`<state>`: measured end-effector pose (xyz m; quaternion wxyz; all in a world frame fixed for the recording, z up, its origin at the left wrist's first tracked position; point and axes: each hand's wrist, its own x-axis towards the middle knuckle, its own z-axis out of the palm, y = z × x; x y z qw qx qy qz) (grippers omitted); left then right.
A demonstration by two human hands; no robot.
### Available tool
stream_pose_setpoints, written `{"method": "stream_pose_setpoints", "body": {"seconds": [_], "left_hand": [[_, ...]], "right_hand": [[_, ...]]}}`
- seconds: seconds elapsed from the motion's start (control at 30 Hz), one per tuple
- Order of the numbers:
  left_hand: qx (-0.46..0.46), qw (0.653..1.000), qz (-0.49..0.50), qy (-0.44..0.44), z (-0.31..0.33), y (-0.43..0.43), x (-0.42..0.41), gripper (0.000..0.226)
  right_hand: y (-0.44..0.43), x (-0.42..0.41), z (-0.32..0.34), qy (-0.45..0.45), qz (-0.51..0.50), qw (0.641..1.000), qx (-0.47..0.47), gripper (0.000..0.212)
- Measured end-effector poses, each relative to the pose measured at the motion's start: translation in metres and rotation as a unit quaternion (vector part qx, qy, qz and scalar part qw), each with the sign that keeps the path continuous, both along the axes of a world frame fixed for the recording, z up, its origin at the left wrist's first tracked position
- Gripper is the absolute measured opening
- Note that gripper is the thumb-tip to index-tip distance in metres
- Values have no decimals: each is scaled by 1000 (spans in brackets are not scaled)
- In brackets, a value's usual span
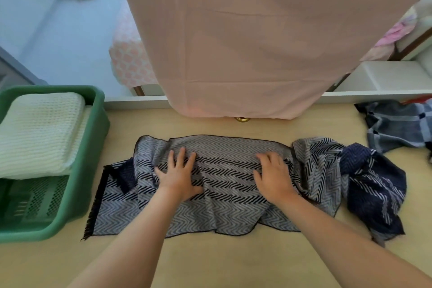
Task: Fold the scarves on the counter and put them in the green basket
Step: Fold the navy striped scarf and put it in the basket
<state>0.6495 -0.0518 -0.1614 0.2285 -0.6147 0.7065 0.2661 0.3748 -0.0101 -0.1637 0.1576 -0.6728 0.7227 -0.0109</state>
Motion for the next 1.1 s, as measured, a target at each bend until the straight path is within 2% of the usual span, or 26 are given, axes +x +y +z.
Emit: {"method": "stream_pose_setpoints", "body": {"seconds": [0.07,0.13,0.23,0.3,0.4,0.5,0.6,0.67,0.77,0.83,0.93,1.0,1.1], "left_hand": [[14,999,21,-30,8,-4,12,124],[8,996,9,-93,19,-10,16,125],[-22,984,-22,-173,31,-13,6,92],[-59,987,-38,-145,33,-10,-9,75],[-136,986,-96,-14,32,-6,-44,63],[-129,977,-100,136,37,-4,-91,54],[-93,965,-119,216,41,3,-138,50],[-83,956,-114,257,42,9,-167,46],[-85,948,-124,282,39,15,-212,49],[-52,957,-119,258,34,18,-241,66],[30,985,-99,140,24,23,-276,97],[45,993,-86,70,19,26,-292,110],[23,996,-84,3,19,29,-305,120]], "right_hand": [[7,-4,-2,46,-18,999,0,54],[14,-2,-2,59,-39,997,14,64],[22,0,-1,-26,-85,994,71,83],[27,-4,4,-101,-85,986,100,90],[34,-20,20,-175,-90,979,61,76],[39,-51,33,-100,-106,988,-42,51],[44,-91,40,-84,-148,982,-86,37],[47,-121,39,-96,-177,978,-63,42],[52,-164,33,-51,-181,981,46,62],[57,-192,32,-2,-154,980,128,78],[61,-238,32,142,-57,971,187,91],[59,-272,32,227,-40,949,213,82],[49,-305,41,311,-85,922,212,53]]}}
